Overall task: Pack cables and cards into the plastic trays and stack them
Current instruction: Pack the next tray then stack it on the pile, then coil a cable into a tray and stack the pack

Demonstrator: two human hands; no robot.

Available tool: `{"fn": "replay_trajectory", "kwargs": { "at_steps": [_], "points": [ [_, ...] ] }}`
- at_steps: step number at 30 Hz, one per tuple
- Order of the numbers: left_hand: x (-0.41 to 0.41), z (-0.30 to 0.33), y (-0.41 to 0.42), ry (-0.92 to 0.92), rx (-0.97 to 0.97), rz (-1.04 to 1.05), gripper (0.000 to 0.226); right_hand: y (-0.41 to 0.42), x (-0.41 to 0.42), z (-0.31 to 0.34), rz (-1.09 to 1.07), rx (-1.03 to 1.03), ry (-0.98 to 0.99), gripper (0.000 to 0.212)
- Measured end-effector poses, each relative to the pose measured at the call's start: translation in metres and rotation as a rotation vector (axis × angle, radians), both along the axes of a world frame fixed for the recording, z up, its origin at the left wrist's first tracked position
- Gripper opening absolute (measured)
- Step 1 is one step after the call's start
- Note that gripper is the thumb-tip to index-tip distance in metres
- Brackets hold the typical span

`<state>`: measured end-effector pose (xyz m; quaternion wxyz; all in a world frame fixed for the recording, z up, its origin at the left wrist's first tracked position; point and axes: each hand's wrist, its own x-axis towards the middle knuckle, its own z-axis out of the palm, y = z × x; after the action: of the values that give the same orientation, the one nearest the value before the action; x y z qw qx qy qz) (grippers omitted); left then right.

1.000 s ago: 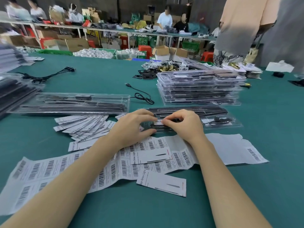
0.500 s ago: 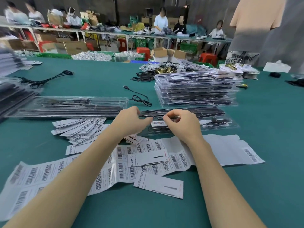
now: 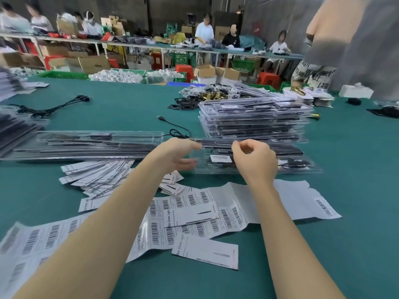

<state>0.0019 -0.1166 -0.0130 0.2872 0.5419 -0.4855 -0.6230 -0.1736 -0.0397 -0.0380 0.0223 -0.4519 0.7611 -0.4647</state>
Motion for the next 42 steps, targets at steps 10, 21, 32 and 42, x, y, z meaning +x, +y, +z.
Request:
{"fn": "replay_trajectory", "kwargs": {
  "at_steps": [10, 21, 32, 42],
  "points": [
    [-0.065, -0.035, -0.004, -0.373, -0.517, 0.1, 0.043, -0.002, 0.008, -0.008, 0.04, 0.045, 0.102, 0.016],
    [-0.028, -0.032, 0.082, -0.617, -1.002, -0.208, 0.019, -0.003, 0.001, -0.01, 0.071, 0.235, 0.121, 0.018],
    [-0.03, -0.059, 0.115, -0.596, -1.219, -0.461, 0.027, -0.01, -0.003, 0.001, 0.214, 0.244, 0.028, 0.011],
    [-0.004, -0.028, 0.072, -0.442, -0.851, -0.553, 0.03, -0.012, 0.024, -0.008, 0.32, 0.058, 0.015, 0.01]
  ]
}}
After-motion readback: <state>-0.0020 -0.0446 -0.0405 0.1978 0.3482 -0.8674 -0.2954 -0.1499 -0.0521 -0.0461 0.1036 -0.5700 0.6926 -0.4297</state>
